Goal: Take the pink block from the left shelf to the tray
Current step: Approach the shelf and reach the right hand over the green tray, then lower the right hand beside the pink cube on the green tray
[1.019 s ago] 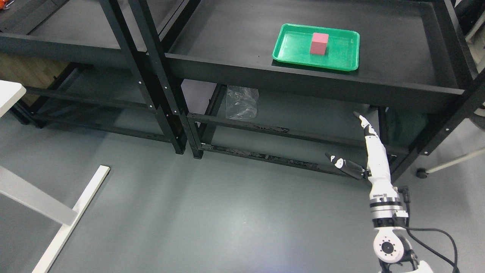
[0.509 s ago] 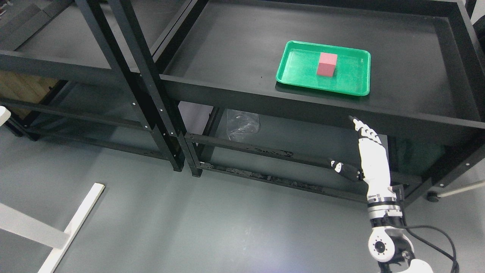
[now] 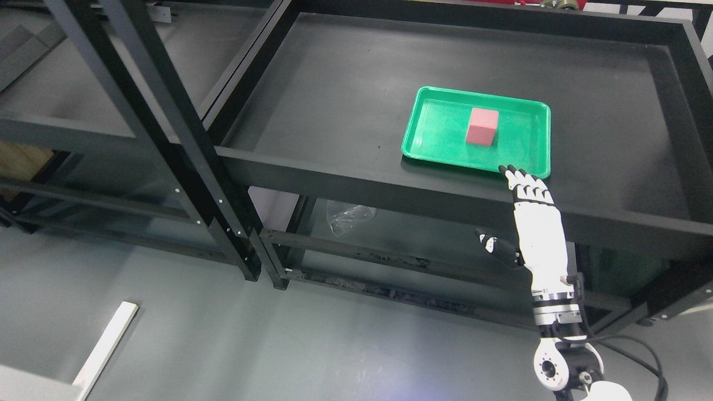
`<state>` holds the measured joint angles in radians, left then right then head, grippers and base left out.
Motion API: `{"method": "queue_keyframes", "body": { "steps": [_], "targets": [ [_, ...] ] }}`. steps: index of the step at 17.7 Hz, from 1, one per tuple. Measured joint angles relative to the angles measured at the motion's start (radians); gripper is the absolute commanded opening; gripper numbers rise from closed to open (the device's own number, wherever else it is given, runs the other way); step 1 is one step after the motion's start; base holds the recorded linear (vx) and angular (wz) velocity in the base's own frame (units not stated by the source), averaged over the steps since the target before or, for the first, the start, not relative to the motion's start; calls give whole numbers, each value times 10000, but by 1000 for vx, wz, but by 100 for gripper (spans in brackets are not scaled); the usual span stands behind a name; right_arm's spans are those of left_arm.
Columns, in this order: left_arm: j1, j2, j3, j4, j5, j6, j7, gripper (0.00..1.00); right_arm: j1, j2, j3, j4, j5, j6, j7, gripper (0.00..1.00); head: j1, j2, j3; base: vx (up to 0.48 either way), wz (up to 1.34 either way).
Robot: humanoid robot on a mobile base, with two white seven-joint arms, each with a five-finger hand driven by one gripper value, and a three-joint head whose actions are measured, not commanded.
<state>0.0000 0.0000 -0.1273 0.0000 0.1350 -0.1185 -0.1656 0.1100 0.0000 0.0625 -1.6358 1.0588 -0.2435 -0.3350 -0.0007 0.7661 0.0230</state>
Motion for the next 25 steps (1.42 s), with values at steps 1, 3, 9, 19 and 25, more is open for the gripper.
{"method": "queue_keyframes", "body": {
  "steps": [1, 3, 9, 19, 25],
  "targets": [
    [0, 0, 0, 0, 0, 0, 0, 100, 6, 0, 11, -1, -52, -67, -272, 99, 0, 0, 0, 237, -70],
    [0, 0, 0, 0, 0, 0, 0, 100, 15, 0, 29, -2, -166, -155, -630, 99, 0, 0, 0, 232, -87],
    [0, 0, 0, 0, 0, 0, 0, 100, 12, 0, 95, -5, -800, -172, -883, 99, 0, 0, 0, 217, -96],
    [0, 0, 1, 0, 0, 0, 0, 100, -26, 0, 174, -4, -1166, -190, -788, 99, 0, 0, 0, 183, -123],
    [0, 0, 0, 1, 0, 0, 0, 100, -39, 0, 203, -1, -1207, -194, -144, 99, 0, 0, 0, 120, -9]
  ]
}}
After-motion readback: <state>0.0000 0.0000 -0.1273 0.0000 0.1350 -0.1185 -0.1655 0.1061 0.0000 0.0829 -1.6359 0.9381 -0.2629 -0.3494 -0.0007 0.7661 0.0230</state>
